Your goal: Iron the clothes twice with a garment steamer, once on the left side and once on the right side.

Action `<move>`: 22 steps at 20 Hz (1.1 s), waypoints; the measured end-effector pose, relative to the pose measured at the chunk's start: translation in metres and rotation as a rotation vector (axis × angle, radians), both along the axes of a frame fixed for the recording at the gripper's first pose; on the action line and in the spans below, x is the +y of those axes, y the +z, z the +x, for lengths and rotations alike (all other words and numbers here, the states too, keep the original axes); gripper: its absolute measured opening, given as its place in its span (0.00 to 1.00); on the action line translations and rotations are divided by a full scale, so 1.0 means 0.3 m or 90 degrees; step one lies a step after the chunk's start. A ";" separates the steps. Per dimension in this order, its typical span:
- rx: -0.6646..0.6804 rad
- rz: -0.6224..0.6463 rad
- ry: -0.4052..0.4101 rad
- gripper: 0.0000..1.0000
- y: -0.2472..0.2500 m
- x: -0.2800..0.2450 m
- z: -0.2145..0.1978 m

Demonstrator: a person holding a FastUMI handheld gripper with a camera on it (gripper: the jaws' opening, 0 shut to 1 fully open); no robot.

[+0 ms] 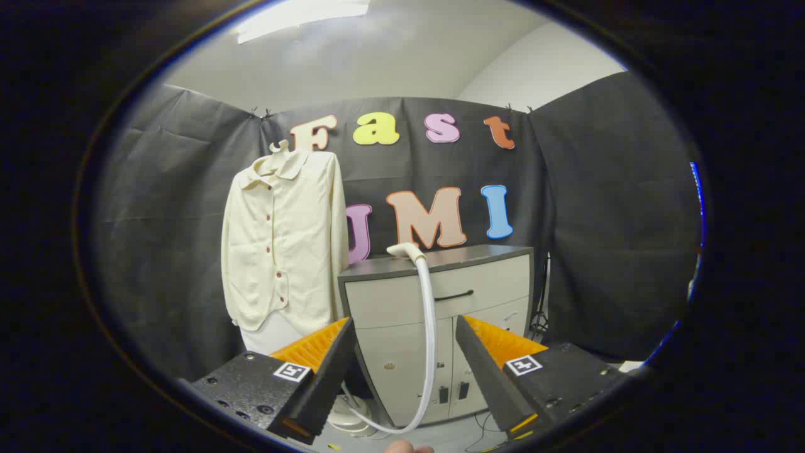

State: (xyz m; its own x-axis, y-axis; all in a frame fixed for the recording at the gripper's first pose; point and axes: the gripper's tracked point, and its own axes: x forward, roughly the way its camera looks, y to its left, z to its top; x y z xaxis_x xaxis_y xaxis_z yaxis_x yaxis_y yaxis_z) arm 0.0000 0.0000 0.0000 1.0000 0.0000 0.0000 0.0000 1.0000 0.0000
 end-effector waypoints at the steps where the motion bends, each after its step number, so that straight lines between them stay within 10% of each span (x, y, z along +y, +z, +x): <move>1: 0.006 0.000 -0.001 0.97 -0.018 0.000 0.002; 22: 0.047 -0.025 -0.003 0.97 -0.097 0.033 0.166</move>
State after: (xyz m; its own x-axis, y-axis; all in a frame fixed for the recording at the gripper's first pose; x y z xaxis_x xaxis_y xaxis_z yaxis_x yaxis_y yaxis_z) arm 0.0497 0.0100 -0.0292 0.9973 -0.0068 -0.0736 0.0039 0.9992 -0.0398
